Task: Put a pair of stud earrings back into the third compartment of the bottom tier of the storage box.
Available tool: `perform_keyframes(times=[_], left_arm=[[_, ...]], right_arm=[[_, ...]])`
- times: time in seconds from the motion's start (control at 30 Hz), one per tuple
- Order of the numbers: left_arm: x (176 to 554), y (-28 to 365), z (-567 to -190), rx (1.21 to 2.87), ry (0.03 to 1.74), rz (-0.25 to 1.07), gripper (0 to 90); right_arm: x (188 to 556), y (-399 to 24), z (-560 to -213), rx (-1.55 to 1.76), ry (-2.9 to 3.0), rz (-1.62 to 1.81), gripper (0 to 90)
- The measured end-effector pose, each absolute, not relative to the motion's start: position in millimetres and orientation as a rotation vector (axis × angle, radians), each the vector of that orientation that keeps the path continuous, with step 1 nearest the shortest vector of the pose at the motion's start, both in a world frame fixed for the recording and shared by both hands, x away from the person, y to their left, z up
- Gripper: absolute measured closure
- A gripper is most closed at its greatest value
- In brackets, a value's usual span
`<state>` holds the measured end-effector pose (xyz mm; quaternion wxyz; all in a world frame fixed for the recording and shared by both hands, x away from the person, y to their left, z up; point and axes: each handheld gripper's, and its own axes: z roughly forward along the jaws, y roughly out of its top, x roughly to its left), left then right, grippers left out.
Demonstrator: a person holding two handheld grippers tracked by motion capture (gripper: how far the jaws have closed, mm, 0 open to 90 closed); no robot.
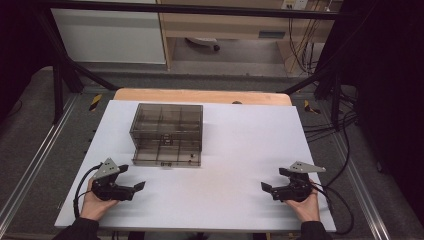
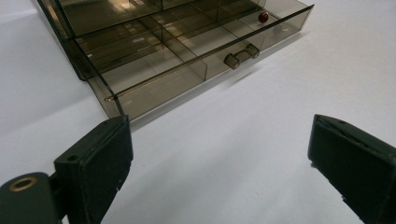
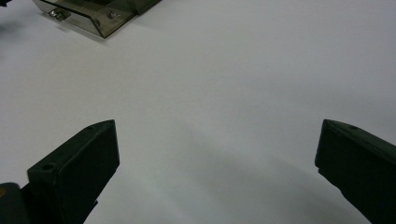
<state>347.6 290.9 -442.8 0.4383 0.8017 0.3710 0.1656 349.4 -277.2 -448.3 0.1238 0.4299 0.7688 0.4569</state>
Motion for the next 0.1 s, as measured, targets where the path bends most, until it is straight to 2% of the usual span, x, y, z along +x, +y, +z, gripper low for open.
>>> perform_keyframes(times=[0.1], left_arm=[[347.4,290.7,-443.0,1.993,0.925,0.408,6.3]], right_arm=[[348.6,-277.9,-447.9,1.256,2.235,1.339,0.4]])
